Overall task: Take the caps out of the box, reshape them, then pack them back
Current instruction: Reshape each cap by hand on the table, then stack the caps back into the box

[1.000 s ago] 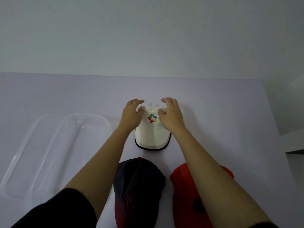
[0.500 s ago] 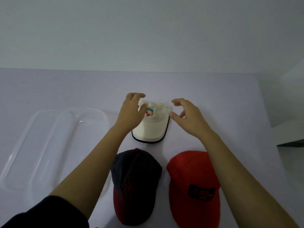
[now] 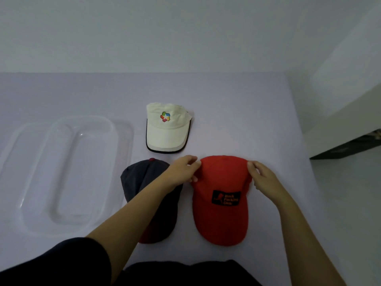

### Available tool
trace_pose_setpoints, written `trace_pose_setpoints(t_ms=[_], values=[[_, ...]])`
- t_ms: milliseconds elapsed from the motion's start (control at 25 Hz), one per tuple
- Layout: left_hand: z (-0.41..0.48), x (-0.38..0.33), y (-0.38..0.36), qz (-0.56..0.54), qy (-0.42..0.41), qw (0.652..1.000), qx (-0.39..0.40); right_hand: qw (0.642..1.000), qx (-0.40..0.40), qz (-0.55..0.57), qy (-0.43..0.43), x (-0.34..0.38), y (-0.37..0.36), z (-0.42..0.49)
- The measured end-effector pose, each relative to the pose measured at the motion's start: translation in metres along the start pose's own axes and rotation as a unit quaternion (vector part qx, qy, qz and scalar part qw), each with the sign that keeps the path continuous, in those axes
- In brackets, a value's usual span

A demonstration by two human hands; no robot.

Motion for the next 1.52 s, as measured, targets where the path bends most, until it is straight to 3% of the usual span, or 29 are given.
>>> trace_pose_setpoints(t_ms=[160,440,560,680,720,800,920,1000,1080,1200,1360,1520], values=[[0.005,-0.007,-0.004,-0.008,-0.025,1.000,0.008,0.999,-0.036,-0.002,0.030,0.003,-0.001,0.004],[0.004,-0.010,0.001,0.057,-0.035,0.998,-0.010,0.998,-0.022,-0.046,0.040,0.008,-0.002,0.008],[-0.014,-0.022,0.033,0.059,-0.070,0.992,-0.082,0.989,-0.090,-0.076,0.093,0.035,0.003,0.001],[-0.045,-0.017,0.092,0.070,-0.077,0.973,-0.206,0.969,-0.178,-0.034,0.165,0.088,-0.002,-0.027],[-0.052,-0.010,0.110,0.083,-0.064,0.966,-0.237,0.970,-0.166,-0.011,0.179,0.102,-0.011,-0.034],[-0.069,0.021,0.143,0.094,-0.010,0.959,-0.268,0.977,-0.053,0.000,0.207,0.132,-0.059,-0.048],[-0.076,0.069,0.150,0.050,0.076,0.980,-0.179,0.969,0.158,-0.106,0.159,0.151,-0.145,-0.051],[-0.074,0.084,0.137,0.003,0.104,0.989,-0.101,0.959,0.232,-0.146,0.068,0.147,-0.181,-0.043],[-0.069,0.092,0.127,-0.025,0.108,0.991,-0.067,0.958,0.257,-0.131,-0.006,0.141,-0.196,-0.034],[-0.064,0.098,0.120,-0.064,0.094,0.991,-0.067,0.961,0.249,-0.119,-0.035,0.134,-0.201,-0.023],[-0.062,0.098,0.116,-0.084,0.073,0.993,-0.041,0.949,0.215,-0.224,0.055,0.138,-0.200,-0.017],[-0.072,0.088,0.117,-0.023,0.071,0.996,0.040,0.938,0.282,-0.167,0.110,0.142,-0.197,-0.033]])
Point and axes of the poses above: each hand's wrist, its own z-axis towards the middle knuckle, its own y-axis out of the back of the hand, x = y × z, the point moved 7 cm from there along z, towards the middle knuckle, and after that the axes turned 7 degrees about -y, right-handed, at the moved point
